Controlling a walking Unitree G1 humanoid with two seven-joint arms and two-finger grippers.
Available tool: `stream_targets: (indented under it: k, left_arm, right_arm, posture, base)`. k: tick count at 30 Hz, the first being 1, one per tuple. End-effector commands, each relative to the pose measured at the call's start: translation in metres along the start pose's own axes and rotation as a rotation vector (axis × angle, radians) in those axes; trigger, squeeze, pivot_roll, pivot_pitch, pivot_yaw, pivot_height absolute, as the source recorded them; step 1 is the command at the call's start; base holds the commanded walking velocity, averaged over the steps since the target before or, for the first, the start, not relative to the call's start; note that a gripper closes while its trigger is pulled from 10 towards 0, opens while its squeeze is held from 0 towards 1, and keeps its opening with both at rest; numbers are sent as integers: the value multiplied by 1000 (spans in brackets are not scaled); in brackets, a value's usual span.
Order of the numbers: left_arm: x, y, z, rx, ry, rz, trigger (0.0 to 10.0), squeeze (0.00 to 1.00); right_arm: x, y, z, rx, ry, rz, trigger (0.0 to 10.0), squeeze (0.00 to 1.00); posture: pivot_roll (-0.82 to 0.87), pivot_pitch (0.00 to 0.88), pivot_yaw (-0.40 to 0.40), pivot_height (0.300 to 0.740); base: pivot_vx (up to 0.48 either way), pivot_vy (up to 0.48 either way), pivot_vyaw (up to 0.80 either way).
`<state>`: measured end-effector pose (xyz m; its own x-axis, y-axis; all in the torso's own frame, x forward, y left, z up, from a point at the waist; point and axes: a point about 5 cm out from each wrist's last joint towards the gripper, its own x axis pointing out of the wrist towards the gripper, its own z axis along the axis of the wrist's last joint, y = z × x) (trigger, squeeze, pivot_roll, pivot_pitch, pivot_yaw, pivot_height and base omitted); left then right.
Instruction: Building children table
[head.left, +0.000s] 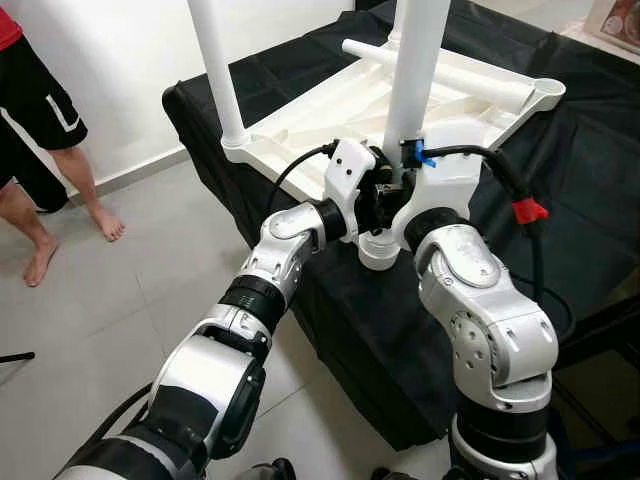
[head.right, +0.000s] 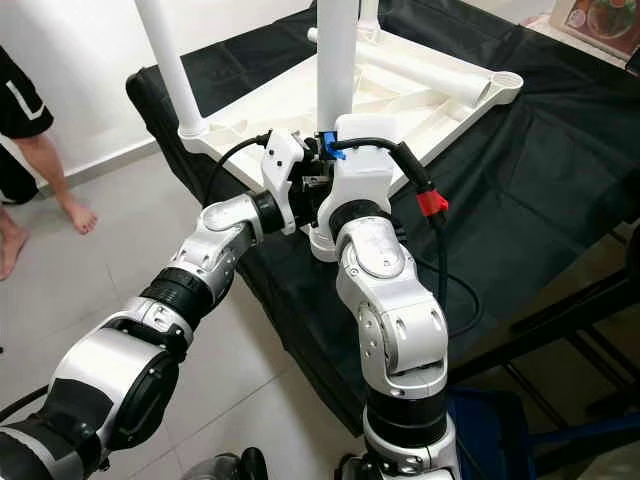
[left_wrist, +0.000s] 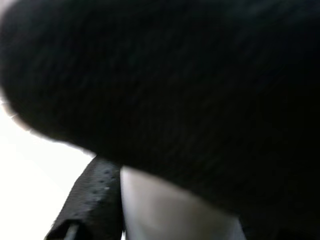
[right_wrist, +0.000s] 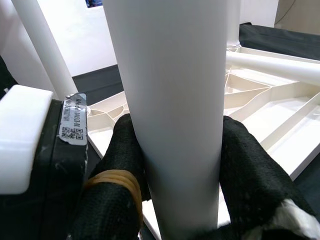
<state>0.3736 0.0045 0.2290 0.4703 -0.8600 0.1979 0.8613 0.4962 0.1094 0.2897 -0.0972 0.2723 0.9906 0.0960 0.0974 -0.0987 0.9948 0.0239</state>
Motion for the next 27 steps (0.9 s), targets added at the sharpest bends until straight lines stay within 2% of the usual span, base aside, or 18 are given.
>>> stream_targets:
  k: [1, 10, 11, 18, 21, 26, 27]
  left_arm:
    - [-3, 2, -4, -18, 15, -10, 0, 0]
    - [-10, 2, -10, -12, 10, -7, 0, 0]
    - [-11, 2, -10, -10, 6, -6, 0, 0]
    - [-14, 0, -14, -3, 0, -7, 0, 0]
    - [-14, -4, -15, 7, -8, -21, 0, 0]
    - [-15, -4, -16, 9, -11, -26, 0, 0]
    - [-15, -5, -16, 10, -12, -29, 0, 0]
  right_arm:
    - [4, -15, -37, 5, 213, -73, 10000, 306]
    - [6, -15, -37, 2, 211, -69, 10000, 318]
    - [6, -17, -36, 6, 203, -72, 10000, 1000]
    - [10, -27, -26, 4, 152, -72, 10000, 1000]
    - [21, -54, 1, -15, 51, -16, 10000, 1000]
    - [28, -69, 21, -23, -22, 8, 10000, 1000]
    - [31, -75, 38, -15, -80, 40, 10000, 1000]
  posture:
    - [-113, 231, 73, 740]
    - [-108, 219, 65, 740]
    - [-107, 212, 61, 740]
    - [-113, 207, 57, 740]
    - [-116, 202, 51, 740]
    - [-117, 198, 45, 740]
    - [-117, 193, 43, 740]
  base:
    - [0, 0, 0]
    - [0, 0, 0]
    - [0, 0, 0]
    - [0, 0, 0]
    - [0, 0, 0]
    - [0, 0, 0]
    - [0, 0, 0]
